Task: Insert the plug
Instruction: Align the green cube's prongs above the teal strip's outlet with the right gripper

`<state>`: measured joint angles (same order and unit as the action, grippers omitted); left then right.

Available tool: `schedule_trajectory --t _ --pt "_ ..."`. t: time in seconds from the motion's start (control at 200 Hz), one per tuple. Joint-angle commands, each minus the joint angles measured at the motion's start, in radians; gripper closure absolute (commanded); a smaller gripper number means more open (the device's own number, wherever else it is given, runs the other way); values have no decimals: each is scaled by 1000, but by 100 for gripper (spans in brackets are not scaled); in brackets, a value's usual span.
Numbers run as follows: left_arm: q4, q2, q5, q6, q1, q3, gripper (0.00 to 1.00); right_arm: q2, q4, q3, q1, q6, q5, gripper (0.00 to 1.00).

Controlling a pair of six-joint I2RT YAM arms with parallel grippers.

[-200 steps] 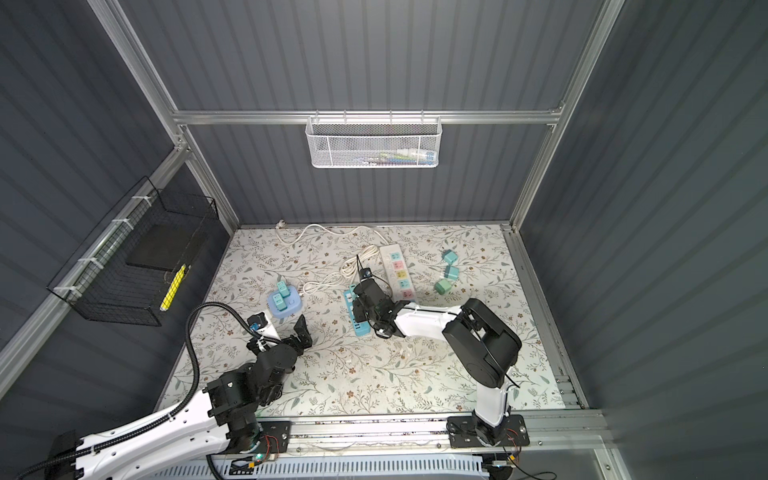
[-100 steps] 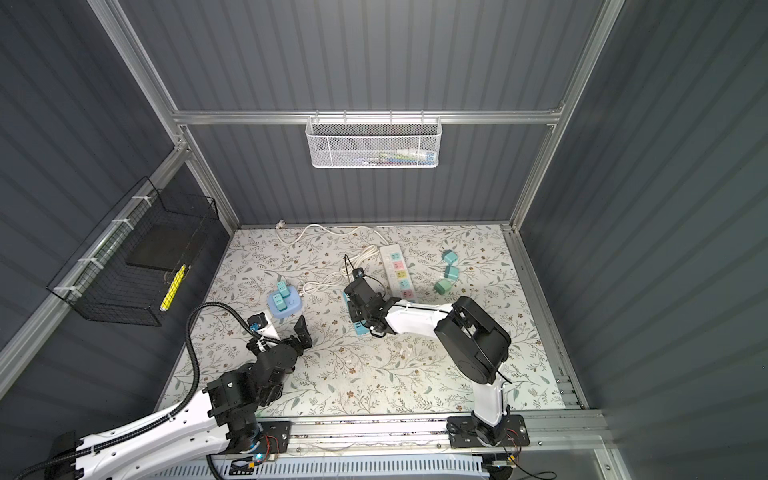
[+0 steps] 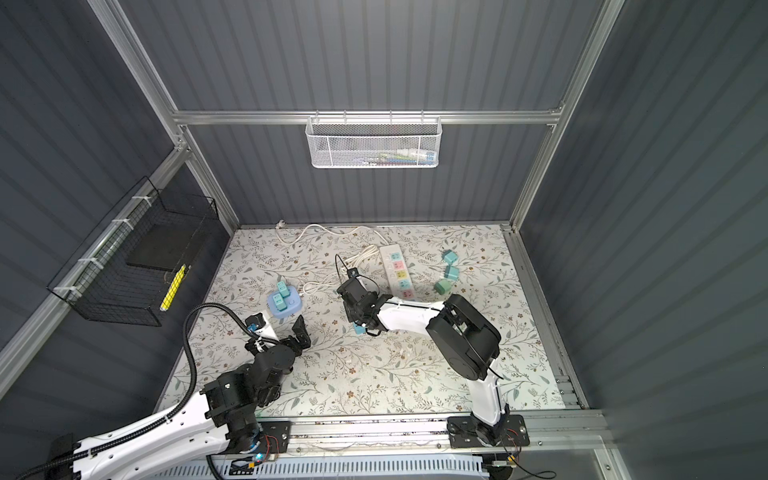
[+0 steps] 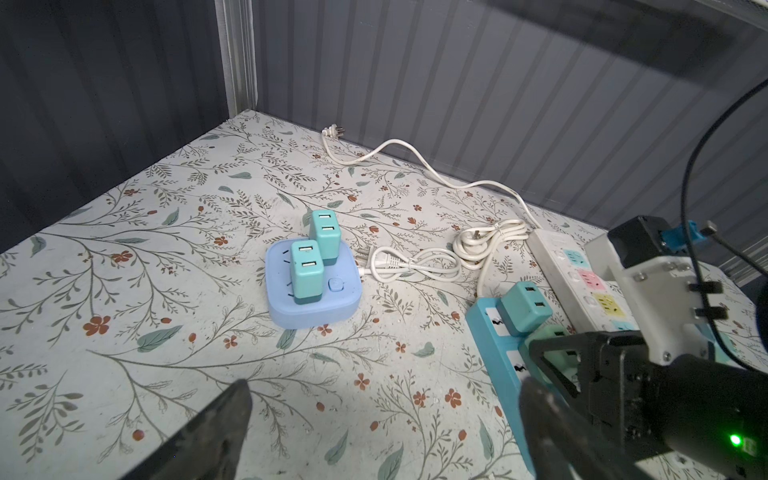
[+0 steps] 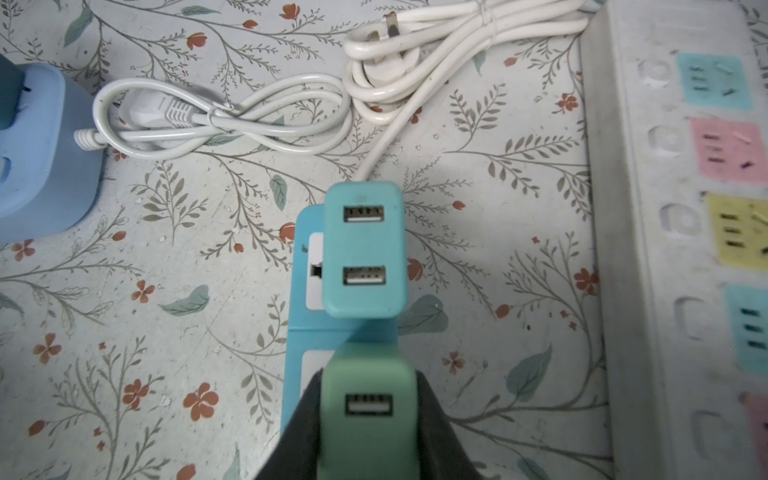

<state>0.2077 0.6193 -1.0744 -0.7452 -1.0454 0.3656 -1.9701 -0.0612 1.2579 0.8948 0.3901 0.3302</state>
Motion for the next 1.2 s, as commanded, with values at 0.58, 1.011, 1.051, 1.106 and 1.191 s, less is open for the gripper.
schedule_trajectory --t 0.58,1.011,1.051,1.106,1.191 --pt "87 4 -29 -14 8 75 0 36 -274 153 -37 -47 -189 33" --pt "56 71 -18 45 10 150 0 79 -264 131 -109 -80 -179 31" --pt "52 81 -16 49 10 155 0 71 -260 124 -113 -77 -169 31" --pt "46 91 -10 50 10 159 0 61 -254 112 -117 -73 -154 31" --pt "38 101 -2 47 10 157 0 47 -253 97 -117 -71 -147 32"
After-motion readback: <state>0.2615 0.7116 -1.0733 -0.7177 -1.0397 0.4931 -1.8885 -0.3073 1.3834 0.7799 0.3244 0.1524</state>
